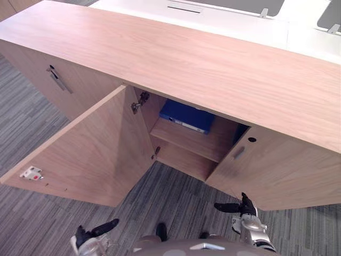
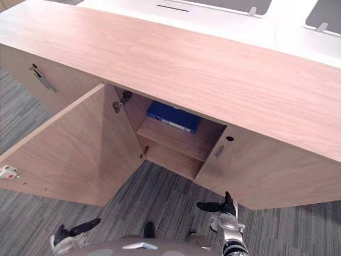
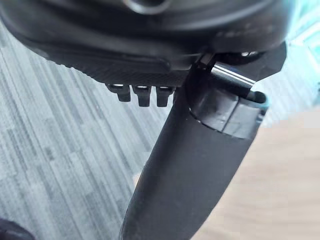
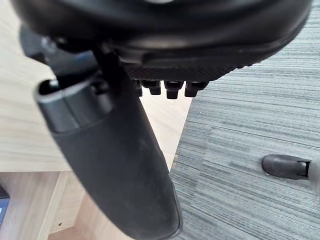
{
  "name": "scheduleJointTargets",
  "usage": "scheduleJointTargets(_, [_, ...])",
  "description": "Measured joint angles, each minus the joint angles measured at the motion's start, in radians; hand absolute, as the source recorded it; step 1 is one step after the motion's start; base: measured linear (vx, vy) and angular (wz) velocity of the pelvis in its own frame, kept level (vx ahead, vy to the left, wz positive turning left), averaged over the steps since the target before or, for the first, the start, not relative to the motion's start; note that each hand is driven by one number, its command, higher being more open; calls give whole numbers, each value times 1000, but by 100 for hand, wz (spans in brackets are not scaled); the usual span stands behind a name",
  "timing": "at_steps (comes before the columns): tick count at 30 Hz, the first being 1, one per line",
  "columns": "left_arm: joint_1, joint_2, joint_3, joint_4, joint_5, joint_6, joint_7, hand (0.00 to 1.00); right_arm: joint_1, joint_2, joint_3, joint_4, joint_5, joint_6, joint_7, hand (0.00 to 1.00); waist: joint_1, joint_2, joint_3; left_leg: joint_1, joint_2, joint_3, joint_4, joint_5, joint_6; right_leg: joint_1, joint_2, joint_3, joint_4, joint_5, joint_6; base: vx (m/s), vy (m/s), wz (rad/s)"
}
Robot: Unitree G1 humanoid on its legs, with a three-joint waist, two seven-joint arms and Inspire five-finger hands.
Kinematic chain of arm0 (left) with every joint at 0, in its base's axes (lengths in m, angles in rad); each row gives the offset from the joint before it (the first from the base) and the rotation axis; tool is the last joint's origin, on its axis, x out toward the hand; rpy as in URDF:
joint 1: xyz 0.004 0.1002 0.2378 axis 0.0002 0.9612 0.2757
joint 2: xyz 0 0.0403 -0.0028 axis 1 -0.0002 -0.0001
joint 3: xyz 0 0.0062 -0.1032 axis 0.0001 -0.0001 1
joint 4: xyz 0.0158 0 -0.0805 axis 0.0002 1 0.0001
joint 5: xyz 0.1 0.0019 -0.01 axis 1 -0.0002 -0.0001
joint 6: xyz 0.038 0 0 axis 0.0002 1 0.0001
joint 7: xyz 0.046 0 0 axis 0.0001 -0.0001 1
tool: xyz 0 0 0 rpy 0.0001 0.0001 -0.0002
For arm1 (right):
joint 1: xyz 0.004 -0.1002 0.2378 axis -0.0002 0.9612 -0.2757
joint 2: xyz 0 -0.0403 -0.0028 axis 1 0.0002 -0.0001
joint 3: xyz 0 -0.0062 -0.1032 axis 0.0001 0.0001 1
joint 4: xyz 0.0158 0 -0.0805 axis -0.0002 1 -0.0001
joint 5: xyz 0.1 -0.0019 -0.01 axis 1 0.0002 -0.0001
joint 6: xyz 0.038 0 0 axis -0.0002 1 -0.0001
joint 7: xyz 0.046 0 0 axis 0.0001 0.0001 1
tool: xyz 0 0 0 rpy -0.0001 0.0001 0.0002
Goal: Walk over to the cabinet, pick up the folder, carry it to the office cabinet, place the folder inside the office cabinet, then close the office cabinet door
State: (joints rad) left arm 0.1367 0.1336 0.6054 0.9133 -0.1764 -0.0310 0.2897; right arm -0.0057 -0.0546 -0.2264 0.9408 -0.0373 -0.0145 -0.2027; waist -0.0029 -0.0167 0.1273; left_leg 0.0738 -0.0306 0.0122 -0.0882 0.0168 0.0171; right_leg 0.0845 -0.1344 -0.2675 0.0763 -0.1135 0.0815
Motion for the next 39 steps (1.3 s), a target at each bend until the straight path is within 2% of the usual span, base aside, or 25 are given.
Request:
scheduleJointTargets(11, [2,102,7,-263,-35,-29,19,100,26,-4,3,14,0,0,-3,100,21,2,-1,22,0,-3,-6,0,0,23,1,8,0,1,-2,-39,-13,0])
scheduleJointTargets(18, [-7,157,-44,-390,-26,-58,12,100,33,-24,3,13,0,0,8,100,23,3,-2,22,0,-6,-6,0,0,23,4,24,-1,-1,-6,0,0,0])
scheduleJointTargets(25, [-5,169,-72,-421,-10,-67,-12,100,49,-24,9,13,0,1,28,100,29,3,-2,27,4,-5,-5,0,0,27,9,49,-2,2,-12,-7,-4,0])
scheduleJointTargets(28, [3,178,-106,-443,-10,-67,-28,100,65,-24,9,13,0,2,31,100,47,0,-4,28,5,-5,-5,1,0,27,11,54,-2,2,-13,-48,-28,-1])
scheduleJointTargets(33, [88,169,-182,-528,-10,-69,-34,100,76,-23,9,16,0,3,41,100,55,-3,-5,27,5,-5,-6,3,-1,26,11,58,-1,2,-13,-38,-20,1])
scheduleJointTargets(39, [167,107,-239,-605,-11,-95,-52,100,89,-22,9,17,-1,6,49,100,61,1,-7,19,3,-18,-6,11,-1,24,10,57,-1,1,-15,-43,-23,7])
